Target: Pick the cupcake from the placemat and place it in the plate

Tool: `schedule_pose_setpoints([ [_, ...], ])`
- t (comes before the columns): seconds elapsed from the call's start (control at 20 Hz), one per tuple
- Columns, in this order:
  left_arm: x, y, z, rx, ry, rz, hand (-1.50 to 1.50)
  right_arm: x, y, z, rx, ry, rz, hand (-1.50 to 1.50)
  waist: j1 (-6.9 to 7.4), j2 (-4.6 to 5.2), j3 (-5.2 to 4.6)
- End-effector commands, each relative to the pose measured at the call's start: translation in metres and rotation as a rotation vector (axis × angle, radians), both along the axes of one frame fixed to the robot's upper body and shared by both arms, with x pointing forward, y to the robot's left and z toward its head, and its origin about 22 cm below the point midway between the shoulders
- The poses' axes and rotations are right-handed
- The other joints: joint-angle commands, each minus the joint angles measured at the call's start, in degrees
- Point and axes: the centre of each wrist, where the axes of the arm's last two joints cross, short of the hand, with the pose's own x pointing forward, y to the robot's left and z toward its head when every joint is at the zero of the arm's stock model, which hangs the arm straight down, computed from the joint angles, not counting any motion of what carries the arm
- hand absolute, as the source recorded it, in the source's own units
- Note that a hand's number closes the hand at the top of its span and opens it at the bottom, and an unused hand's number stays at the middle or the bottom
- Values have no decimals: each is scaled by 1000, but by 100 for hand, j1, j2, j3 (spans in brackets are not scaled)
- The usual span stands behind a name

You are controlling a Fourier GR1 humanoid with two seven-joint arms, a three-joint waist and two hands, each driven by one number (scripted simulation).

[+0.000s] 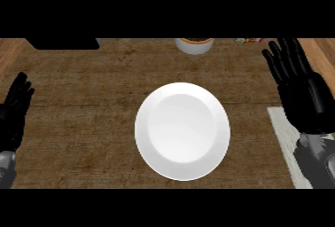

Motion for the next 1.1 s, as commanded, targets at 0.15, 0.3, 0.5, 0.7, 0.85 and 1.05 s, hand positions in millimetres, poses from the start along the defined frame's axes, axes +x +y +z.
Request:
schedule_pose_setpoints([
  [0.15, 7, -32, -2, -16, -34, -140, 0, 13, -86, -10, 94, 103, -605, -150, -135, 151, 98],
  [0.3, 10, -34, 3, 2, -47, -167, 0, -7, -124, -47, -545, 237, -573, -150, -147, 549, -176],
  [0.5, 14, -61, -8, -35, -10, -286, 0, -11, -142, -99, -434, 427, -1035, -150, 13, 272, 77],
  [0.7, 28, -77, -24, -26, 3, -299, 0, -10, -91, -147, -428, 419, -1069, -150, 78, 159, 94],
  [0.85, 25, -88, -28, -49, 27, -287, 0, -16, -88, -146, -574, 404, -1116, -150, 74, 119, 82],
  [1.05, 36, -65, -14, -37, 13, -281, 0, -25, -101, -128, -680, 367, -1198, -150, 42, 99, 72],
])
